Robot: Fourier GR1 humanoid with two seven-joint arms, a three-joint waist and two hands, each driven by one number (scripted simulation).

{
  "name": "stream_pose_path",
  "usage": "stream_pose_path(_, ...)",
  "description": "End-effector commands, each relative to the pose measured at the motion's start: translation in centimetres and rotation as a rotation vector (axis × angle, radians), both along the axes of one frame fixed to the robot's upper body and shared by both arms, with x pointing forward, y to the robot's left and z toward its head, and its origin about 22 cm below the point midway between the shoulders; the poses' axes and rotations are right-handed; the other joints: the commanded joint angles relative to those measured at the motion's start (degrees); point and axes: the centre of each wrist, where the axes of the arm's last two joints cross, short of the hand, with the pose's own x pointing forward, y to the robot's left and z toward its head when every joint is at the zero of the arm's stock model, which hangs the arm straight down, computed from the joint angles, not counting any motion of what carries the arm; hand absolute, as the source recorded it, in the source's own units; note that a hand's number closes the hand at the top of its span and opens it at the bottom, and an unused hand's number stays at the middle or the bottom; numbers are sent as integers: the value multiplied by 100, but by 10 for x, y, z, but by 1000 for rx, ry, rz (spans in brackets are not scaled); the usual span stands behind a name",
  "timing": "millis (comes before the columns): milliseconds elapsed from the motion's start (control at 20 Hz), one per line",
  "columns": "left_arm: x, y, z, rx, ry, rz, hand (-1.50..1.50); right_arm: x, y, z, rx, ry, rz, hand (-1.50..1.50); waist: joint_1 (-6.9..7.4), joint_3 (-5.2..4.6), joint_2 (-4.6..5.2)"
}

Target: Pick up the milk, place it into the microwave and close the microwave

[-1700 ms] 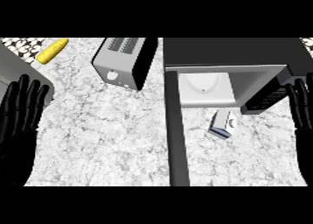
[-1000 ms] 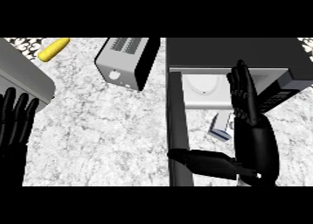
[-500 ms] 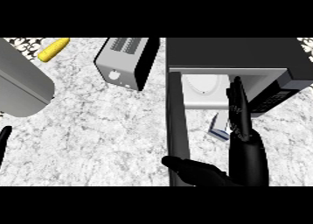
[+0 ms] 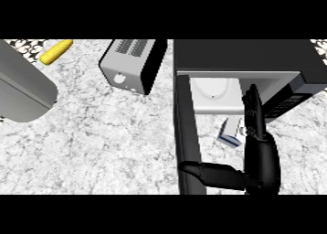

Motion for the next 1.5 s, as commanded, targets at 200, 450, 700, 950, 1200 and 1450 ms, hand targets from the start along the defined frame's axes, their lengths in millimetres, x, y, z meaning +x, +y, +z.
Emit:
stream_pose_path(200, -15, 7, 1, 12, 7, 0, -150, 7, -18, -63, 24, 73, -71, -150, 8, 5, 16)
stream_pose_path(450, -28, 12, 15, 22, 13, -6, -150, 17, -32, -78, 2, 97, -136, -150, 12, 3, 13)
stream_pose_path(700, -21, 18, 11, 5, -9, 6, -150, 11, -72, -116, 26, 103, -186, -150, 0, 7, 20)
stream_pose_path(950, -34, 26, 8, 9, 12, -1, -150, -2, -64, -143, 10, 154, -177, -150, 16, 4, 10)
stream_pose_path(1200, -39, 22, 7, 15, -7, 25, -150, -6, -81, -158, 37, 141, -170, -150, 8, 3, 7)
stream_pose_path(1450, -35, 31, 2, -15, -5, -5, -150, 23, -83, -182, 46, 161, -128, -150, 44, 5, 19)
